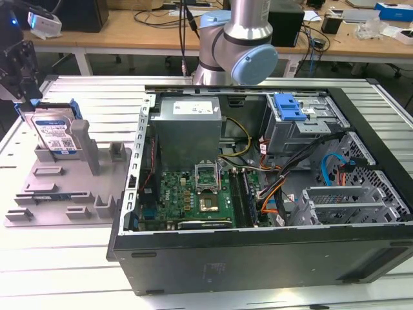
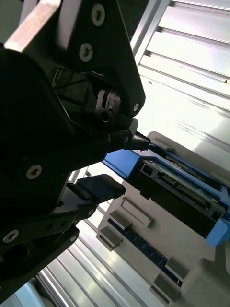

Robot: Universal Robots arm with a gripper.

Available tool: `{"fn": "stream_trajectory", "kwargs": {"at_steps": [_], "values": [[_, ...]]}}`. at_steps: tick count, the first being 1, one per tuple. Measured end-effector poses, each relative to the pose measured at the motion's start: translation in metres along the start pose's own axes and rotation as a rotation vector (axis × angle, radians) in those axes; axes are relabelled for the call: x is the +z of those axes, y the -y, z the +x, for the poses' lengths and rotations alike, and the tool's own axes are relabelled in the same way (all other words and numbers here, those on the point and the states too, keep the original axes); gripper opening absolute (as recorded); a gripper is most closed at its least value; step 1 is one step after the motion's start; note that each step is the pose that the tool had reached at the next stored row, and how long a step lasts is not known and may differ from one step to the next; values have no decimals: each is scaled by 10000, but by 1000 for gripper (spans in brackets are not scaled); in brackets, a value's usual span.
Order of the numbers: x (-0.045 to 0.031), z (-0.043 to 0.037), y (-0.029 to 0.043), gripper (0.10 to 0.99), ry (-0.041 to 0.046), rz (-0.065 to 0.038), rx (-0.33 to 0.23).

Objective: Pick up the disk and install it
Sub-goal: 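Pick up the disk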

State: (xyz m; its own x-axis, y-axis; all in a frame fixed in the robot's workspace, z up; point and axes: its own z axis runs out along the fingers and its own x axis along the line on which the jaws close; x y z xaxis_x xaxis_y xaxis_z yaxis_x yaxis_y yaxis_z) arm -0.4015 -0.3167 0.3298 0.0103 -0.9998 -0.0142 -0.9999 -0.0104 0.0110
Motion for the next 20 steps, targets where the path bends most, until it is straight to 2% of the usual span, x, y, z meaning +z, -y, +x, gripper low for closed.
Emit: {"fn": "stream_trajectory", "kwargs": {"at_steps": [20], "values": [[128, 12, 2, 482, 0, 0, 5]]}}
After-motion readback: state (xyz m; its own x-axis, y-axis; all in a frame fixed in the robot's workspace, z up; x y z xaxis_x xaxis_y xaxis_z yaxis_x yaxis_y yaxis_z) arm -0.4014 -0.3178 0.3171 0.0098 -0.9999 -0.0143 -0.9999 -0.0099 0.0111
